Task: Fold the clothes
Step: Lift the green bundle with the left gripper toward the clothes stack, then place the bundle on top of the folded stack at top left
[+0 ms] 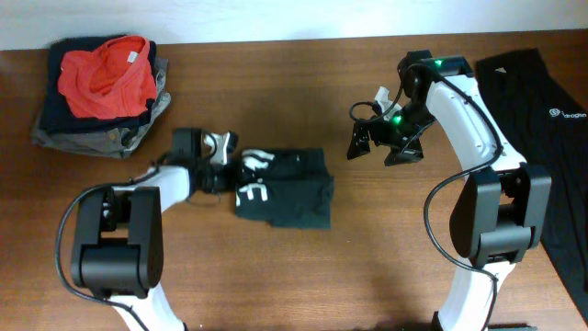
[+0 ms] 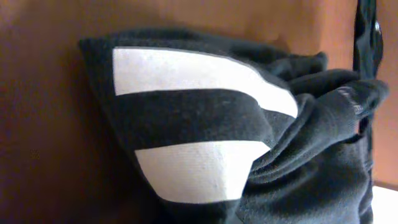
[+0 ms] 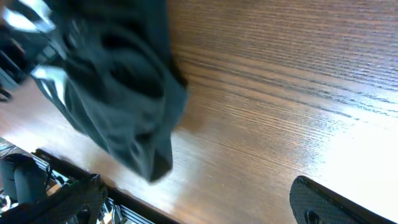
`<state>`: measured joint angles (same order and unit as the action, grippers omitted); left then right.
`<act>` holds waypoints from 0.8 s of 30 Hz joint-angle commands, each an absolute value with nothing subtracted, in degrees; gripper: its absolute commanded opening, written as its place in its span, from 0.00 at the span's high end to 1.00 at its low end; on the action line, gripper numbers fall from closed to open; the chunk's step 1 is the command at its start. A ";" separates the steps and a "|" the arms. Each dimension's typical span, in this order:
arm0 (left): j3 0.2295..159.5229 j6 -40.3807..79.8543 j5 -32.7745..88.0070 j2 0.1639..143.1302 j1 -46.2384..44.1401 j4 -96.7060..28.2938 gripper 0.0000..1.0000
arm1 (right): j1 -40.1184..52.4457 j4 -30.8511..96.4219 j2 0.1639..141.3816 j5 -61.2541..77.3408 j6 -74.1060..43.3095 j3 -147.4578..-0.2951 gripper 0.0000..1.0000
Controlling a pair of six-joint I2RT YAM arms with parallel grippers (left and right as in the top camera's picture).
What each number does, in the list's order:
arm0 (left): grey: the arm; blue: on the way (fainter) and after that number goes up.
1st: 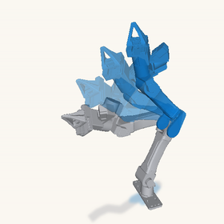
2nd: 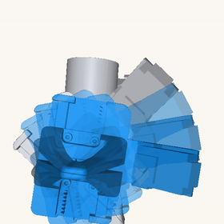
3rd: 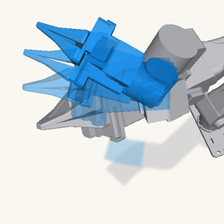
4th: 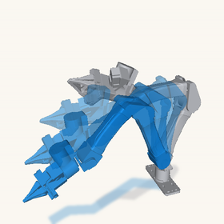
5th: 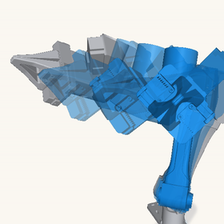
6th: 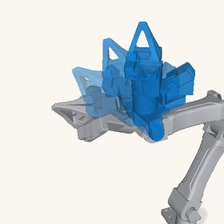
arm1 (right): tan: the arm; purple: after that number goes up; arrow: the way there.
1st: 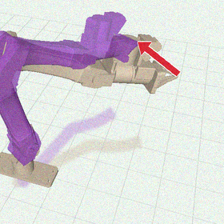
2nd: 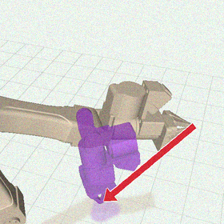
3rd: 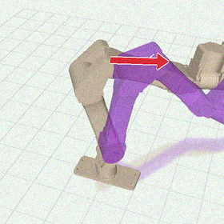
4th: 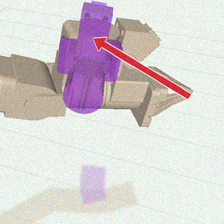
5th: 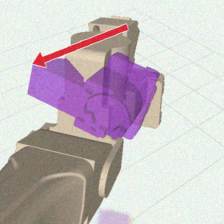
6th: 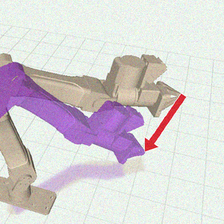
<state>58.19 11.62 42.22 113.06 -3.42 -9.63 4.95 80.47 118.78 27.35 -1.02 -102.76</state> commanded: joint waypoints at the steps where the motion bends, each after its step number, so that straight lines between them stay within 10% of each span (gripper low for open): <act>1: 65.76 7.66 37.54 113.47 -3.18 -11.31 1.00 | 4.95 80.86 116.84 25.96 -0.19 -103.50 0.01; 24: 93.49 -8.08 19.46 115.39 5.58 -18.57 1.00 | 4.95 84.55 116.84 24.62 -0.21 -103.50 0.01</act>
<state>88.73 -6.46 20.49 114.10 3.73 -18.68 4.95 84.05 118.78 25.34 -0.93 -102.76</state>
